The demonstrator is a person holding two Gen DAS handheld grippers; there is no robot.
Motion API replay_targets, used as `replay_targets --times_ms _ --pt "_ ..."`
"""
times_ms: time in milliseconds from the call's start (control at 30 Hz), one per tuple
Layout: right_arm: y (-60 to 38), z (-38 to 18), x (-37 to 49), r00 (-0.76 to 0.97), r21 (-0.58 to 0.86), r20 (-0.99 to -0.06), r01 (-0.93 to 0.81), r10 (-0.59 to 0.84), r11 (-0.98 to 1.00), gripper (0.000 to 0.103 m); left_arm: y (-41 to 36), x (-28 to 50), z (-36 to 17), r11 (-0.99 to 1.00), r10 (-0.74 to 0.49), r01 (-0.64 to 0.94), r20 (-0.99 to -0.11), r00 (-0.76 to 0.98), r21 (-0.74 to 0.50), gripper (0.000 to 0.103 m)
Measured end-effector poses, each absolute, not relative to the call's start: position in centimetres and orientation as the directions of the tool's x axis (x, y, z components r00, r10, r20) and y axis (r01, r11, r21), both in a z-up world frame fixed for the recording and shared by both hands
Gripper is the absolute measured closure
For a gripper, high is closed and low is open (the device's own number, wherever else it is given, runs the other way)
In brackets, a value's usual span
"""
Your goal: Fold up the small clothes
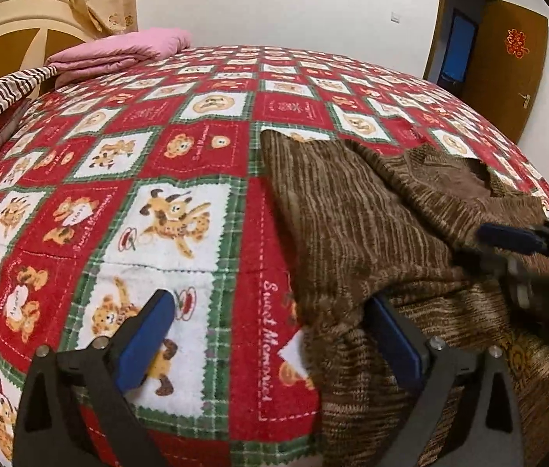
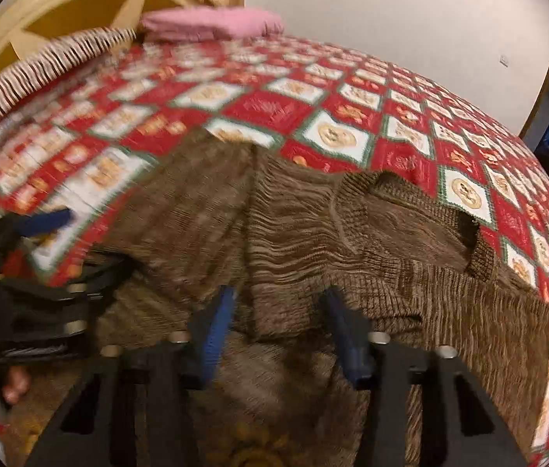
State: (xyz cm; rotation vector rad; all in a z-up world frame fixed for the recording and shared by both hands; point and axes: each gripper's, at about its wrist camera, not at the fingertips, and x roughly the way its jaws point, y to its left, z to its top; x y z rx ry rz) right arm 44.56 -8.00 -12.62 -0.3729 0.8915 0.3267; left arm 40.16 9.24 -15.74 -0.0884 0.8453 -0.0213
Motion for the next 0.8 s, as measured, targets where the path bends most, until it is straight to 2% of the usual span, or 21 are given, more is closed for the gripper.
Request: replay_targets --times_ms 33,100,167,233,367,400,433,467,500,567,633,700,733,767,800 --pt "-8.5 -12.4 45.2 0.602 -0.208 -0.793 -0.409 0.091 0.888 0.088 9.2 40.2 -15.8 0.996 -0.053 -0.015 -0.747 0.663 -0.084 0.002" --pt "-10.8 -11.2 46.8 0.649 -0.248 -0.760 -0.318 0.020 0.915 0.088 9.1 40.2 -15.8 0.997 -0.049 -0.014 -0.748 0.661 -0.078 0.001" --pt "-14.7 -9.5 49.1 0.705 -0.311 -0.697 -0.130 -0.133 0.942 0.088 9.0 40.3 -15.8 0.997 -0.047 -0.012 -0.750 0.660 -0.073 0.000" --pt "-18.3 -8.7 50.7 0.691 -0.282 -0.700 -0.033 -0.182 0.959 0.088 9.1 40.3 -15.9 0.997 -0.050 -0.013 -0.749 0.661 -0.077 0.000" --pt "-21.3 -7.9 49.9 0.680 -0.169 -0.728 -0.047 -0.093 0.984 0.088 9.2 40.2 -15.9 0.997 -0.049 -0.013 -0.748 0.662 -0.078 0.000" --pt "-21.2 -7.8 49.0 0.684 -0.121 -0.729 -0.098 -0.022 0.988 0.087 9.2 40.2 -15.9 0.997 -0.049 -0.013 -0.748 0.662 -0.078 0.000" --pt "-20.5 -8.0 48.1 0.674 -0.080 -0.737 -0.168 0.055 0.983 0.075 9.2 40.2 -15.9 0.997 -0.048 -0.014 -0.747 0.663 -0.077 0.000" --pt "-19.4 -8.3 47.2 0.660 -0.060 -0.743 -0.230 0.110 0.971 0.053 9.2 40.2 -15.9 0.997 -0.048 -0.014 -0.747 0.663 -0.076 0.000" --pt "-18.0 -8.6 46.4 0.646 -0.049 -0.747 -0.292 0.159 0.955 0.043 9.2 40.2 -15.9 0.997 -0.047 -0.014 -0.748 0.662 -0.076 0.000" --pt "-15.4 -9.2 45.2 0.625 -0.061 -0.751 -0.389 0.214 0.919 0.041 9.2 40.2 -15.9 0.997 -0.046 -0.014 -0.748 0.662 -0.074 0.000" --pt "-12.7 -10.1 44.4 0.631 -0.145 -0.753 -0.437 0.188 0.888 0.041 9.2 40.2 -15.9 0.997 -0.048 -0.014 -0.748 0.662 -0.077 0.000" --pt "-11.1 -11.3 44.8 0.597 -0.143 -0.777 -0.478 0.200 0.867 0.049 9.2 40.3 -15.9 0.997 -0.050 -0.014 -0.748 0.662 -0.079 0.000" --pt "-10.8 -11.8 45.1 0.592 -0.154 -0.784 -0.477 0.187 0.865 0.061 9.2 40.3 -15.9 0.997 -0.051 -0.014 -0.747 0.662 -0.080 0.000" --pt "-10.6 -12.4 45.2 0.599 -0.195 -0.788 -0.459 0.140 0.867 0.085 9.2 40.3 -15.9 0.997 -0.052 -0.014 -0.747 0.663 -0.082 0.000" --pt "-10.7 -12.8 45.7 0.603 -0.219 -0.791 -0.435 0.101 0.873 0.096 9.2 40.3 -15.9 0.996 -0.053 -0.014 -0.747 0.663 -0.084 0.000"
